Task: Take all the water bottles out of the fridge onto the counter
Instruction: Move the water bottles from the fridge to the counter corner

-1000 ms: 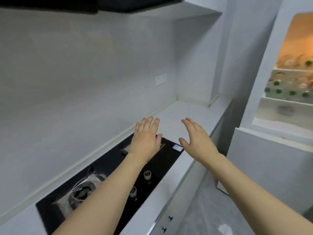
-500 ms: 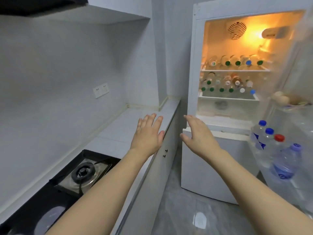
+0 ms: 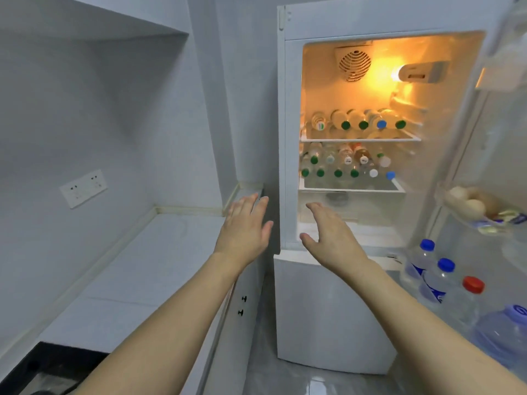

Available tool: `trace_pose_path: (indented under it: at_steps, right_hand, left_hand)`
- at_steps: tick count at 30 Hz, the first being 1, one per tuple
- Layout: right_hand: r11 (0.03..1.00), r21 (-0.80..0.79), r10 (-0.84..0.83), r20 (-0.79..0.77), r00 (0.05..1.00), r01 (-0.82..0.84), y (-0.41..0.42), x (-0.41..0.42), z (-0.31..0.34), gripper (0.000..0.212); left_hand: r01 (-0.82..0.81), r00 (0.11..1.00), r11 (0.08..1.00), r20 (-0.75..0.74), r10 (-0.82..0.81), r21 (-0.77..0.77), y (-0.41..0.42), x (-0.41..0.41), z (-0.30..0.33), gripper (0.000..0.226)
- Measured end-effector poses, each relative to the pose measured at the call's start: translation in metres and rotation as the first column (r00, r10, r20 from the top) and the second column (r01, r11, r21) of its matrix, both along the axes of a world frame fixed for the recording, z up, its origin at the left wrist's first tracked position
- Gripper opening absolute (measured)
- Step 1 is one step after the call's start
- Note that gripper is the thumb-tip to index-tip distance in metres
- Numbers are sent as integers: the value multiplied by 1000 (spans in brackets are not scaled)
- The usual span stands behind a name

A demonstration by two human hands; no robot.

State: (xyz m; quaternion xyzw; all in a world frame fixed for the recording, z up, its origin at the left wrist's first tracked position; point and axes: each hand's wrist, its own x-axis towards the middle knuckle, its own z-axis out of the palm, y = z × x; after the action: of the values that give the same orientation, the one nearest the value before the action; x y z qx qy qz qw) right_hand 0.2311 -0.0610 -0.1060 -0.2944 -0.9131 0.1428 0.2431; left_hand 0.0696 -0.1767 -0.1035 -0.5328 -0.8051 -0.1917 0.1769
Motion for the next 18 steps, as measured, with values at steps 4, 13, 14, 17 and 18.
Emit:
trace_pose_path:
  at_steps: [4,13,14,17,18]
  right_hand:
    - [999,13,-53,-6,999,53,51,-31,15,64]
    - [971,39,-234,-60,970,236,149,-42,45,62]
    - [966,42,-251,-78,965,255,160,-43,49,62]
    - [957,62,-275,-124,953,284,193,-46,58,62]
    - [953,73,-282,-132,950,293,205,-48,61,61]
  left_hand:
    - [76,997,997,29,-77,16,58,-39,16,52]
    - [336,936,939,-133,-325,71,175,-56,45,44]
    - [357,927,931,-152,-342,78,190,-56,48,43]
    - [385,912,918,-191,-363,93,231,-57,63,40]
    - [388,909,917,-200,-365,89,243,-58,68,39]
